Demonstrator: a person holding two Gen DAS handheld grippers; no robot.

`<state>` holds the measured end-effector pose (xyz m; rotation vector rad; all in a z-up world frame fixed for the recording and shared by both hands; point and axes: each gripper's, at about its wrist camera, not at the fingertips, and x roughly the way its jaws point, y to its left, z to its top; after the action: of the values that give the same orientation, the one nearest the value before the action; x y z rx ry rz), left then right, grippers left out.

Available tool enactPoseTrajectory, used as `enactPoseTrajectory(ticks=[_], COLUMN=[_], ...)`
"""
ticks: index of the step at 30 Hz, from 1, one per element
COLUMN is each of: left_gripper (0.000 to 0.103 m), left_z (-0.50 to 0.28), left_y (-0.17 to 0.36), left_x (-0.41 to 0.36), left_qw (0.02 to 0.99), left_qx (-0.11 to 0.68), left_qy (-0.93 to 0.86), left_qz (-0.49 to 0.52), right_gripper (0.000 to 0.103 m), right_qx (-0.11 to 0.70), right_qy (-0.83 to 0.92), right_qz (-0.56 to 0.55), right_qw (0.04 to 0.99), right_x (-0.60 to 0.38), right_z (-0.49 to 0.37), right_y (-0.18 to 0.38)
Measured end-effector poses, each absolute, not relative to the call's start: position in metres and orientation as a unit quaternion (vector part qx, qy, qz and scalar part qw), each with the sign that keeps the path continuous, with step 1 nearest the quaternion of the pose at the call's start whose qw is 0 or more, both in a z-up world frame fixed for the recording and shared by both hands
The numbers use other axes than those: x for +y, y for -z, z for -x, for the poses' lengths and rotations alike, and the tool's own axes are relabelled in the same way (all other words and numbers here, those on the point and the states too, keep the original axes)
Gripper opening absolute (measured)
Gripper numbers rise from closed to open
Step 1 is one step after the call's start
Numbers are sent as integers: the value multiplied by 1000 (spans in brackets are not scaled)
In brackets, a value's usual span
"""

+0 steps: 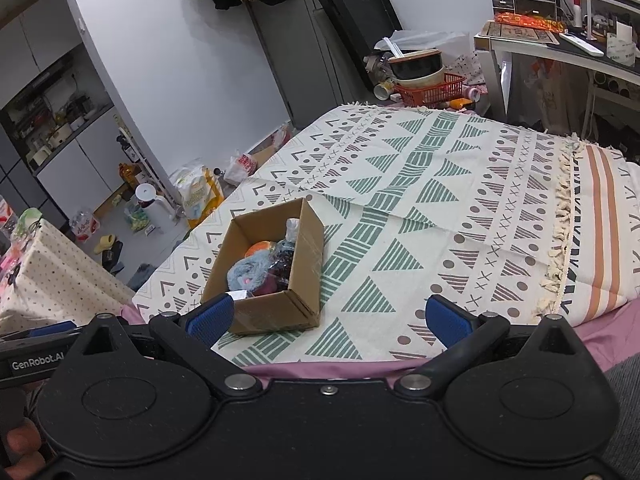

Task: Organize soft objects

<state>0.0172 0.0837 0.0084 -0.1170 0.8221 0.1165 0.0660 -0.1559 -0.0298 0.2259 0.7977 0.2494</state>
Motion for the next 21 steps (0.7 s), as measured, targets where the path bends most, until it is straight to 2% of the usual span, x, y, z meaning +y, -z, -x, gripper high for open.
enactPoseTrajectory(ticks=[21], left_gripper=[86], left_z=[-10], left_y=[-7], left_x=[71], left_qw=[913], left_qx=[400], left_qy=[-57], left_qz=[55], right_gripper=[103], right_qx=[380], right_qy=[-131], right_qz=[-114], right_qw=[909], right_x=[-170], right_z=[-61], right_y=[30])
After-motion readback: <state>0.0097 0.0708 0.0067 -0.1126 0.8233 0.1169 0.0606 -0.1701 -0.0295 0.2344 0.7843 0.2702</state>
